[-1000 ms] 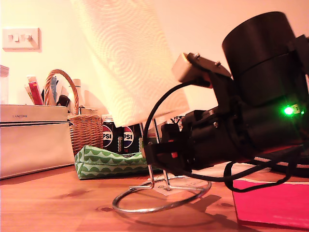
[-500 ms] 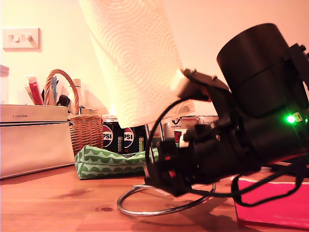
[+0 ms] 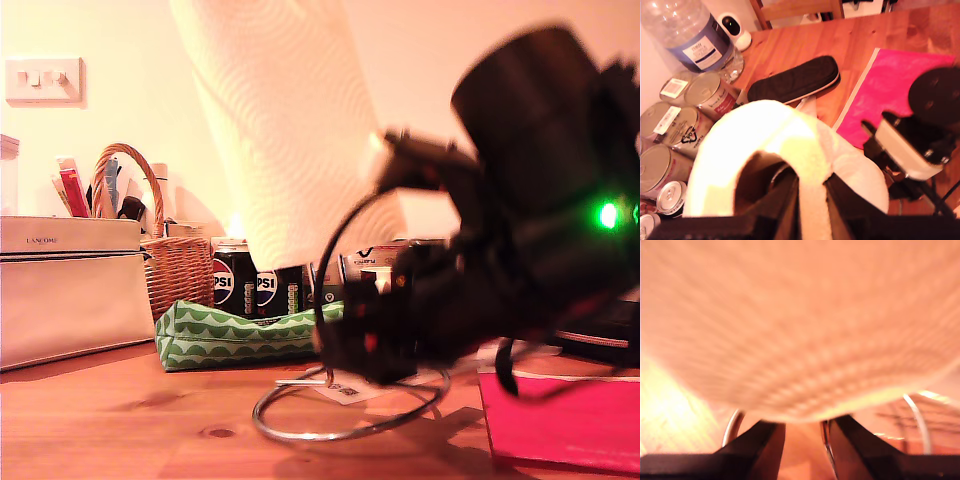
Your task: Insert the paper towel roll into the metallic stand.
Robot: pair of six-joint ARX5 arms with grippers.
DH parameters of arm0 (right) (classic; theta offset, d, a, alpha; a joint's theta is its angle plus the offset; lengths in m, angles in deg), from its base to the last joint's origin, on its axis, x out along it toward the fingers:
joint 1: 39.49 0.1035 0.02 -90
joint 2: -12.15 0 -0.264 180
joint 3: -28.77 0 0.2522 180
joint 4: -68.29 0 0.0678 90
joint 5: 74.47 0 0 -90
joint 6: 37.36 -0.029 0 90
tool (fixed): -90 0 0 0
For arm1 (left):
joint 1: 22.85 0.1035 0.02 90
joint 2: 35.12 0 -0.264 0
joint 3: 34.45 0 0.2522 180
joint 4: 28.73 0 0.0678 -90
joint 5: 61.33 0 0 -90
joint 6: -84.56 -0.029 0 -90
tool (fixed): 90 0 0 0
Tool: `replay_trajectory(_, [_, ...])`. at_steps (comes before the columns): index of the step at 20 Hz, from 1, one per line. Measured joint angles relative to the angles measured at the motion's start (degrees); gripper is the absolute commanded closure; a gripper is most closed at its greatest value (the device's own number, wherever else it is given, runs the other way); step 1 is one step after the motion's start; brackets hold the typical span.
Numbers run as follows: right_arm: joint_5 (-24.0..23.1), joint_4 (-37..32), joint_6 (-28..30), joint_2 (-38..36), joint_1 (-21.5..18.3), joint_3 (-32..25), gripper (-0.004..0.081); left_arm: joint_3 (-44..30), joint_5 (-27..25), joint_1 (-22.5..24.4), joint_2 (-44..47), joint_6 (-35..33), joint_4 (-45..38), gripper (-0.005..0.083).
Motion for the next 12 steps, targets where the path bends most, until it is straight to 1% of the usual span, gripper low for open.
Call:
replay_trajectory(4, [-1.57, 7.39, 1.29, -2.58, 0.24, -0.02, 0.0520, 0.00, -0.07, 0.00, -0.04, -0.39, -0.02, 0.0797])
replay_trajectory(7, [-2.05, 10.67, 1.29, -4.90, 0.24, -0.04, 0.0520, 0.00, -0.07, 0.00, -0.04, -0.42, -0.02, 0.0797])
replay_trajectory(9, [-2.80, 13.05, 1.29, -7.80, 0.24, -0.04, 0.0520, 0.00, -0.11, 0.00, -0.04, -0.42, -0.02, 0.0797])
replay_trajectory(11, [-3.48, 16.74, 1.29, -12.22, 0.24, 0.00, 0.0520, 0.00, -0.15, 0.00, -0.04, -0.44, 0.00, 0.0797])
replay_trajectory(12, [-4.15, 19.65, 1.05, -14.64, 0.24, -0.02, 0.0521, 0.00, -0.17, 0.00, -0.04, -0.61, 0.00, 0.0797])
